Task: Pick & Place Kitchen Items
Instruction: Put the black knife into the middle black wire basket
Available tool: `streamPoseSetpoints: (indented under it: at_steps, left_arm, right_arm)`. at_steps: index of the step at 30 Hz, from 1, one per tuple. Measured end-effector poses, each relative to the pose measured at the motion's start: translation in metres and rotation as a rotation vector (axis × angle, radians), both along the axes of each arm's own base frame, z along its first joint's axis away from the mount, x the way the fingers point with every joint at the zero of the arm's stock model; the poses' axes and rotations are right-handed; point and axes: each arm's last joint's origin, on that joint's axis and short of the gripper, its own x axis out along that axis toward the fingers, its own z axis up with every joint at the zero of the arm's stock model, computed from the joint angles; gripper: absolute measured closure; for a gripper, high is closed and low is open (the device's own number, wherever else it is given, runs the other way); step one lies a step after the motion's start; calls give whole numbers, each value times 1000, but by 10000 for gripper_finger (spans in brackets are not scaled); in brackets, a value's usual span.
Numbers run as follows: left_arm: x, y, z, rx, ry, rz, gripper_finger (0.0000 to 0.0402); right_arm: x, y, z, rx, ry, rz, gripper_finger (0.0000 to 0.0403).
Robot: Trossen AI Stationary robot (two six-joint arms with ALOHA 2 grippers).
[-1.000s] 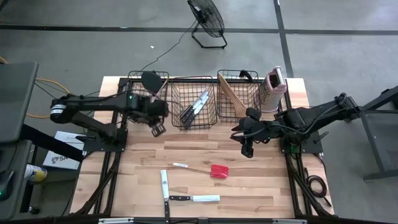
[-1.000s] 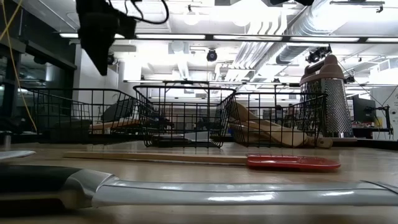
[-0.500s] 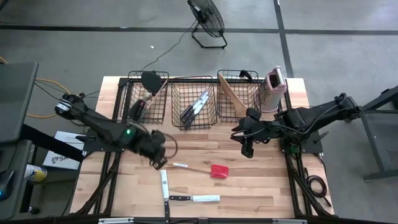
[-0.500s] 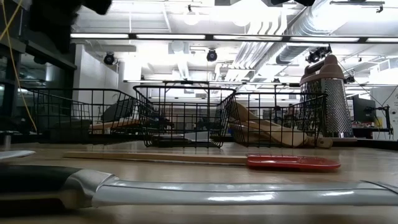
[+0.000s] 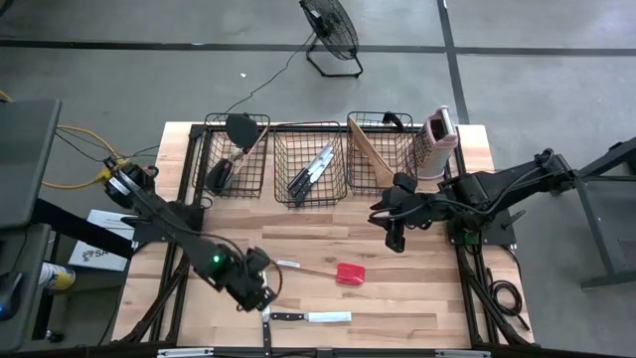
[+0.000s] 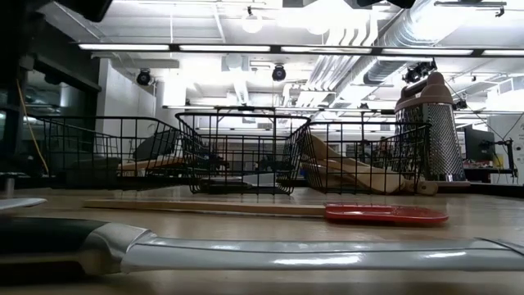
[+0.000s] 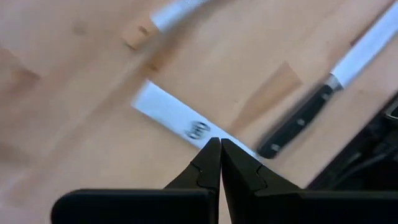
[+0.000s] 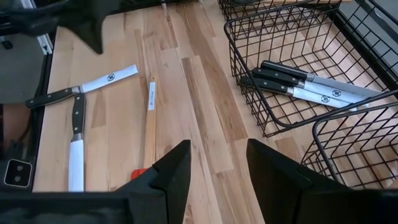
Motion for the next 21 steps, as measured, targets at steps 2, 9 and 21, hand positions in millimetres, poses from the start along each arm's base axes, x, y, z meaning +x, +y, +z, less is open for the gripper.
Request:
streamPoseSetpoints:
  at_steps: [2, 9, 21]
  left_arm:
    - [3, -11, -7, -41, -6, 18, 392]
    - [3, -40, -29, -147, 32, 86, 392]
    - [8, -59, -28, -238, -48, -173, 392]
  right_arm:
    - [0, 0, 0, 1, 2, -1, 254]
    - [0, 0, 0, -5, 6, 4, 254]
    - [-5, 0, -5, -6, 86, 53, 254]
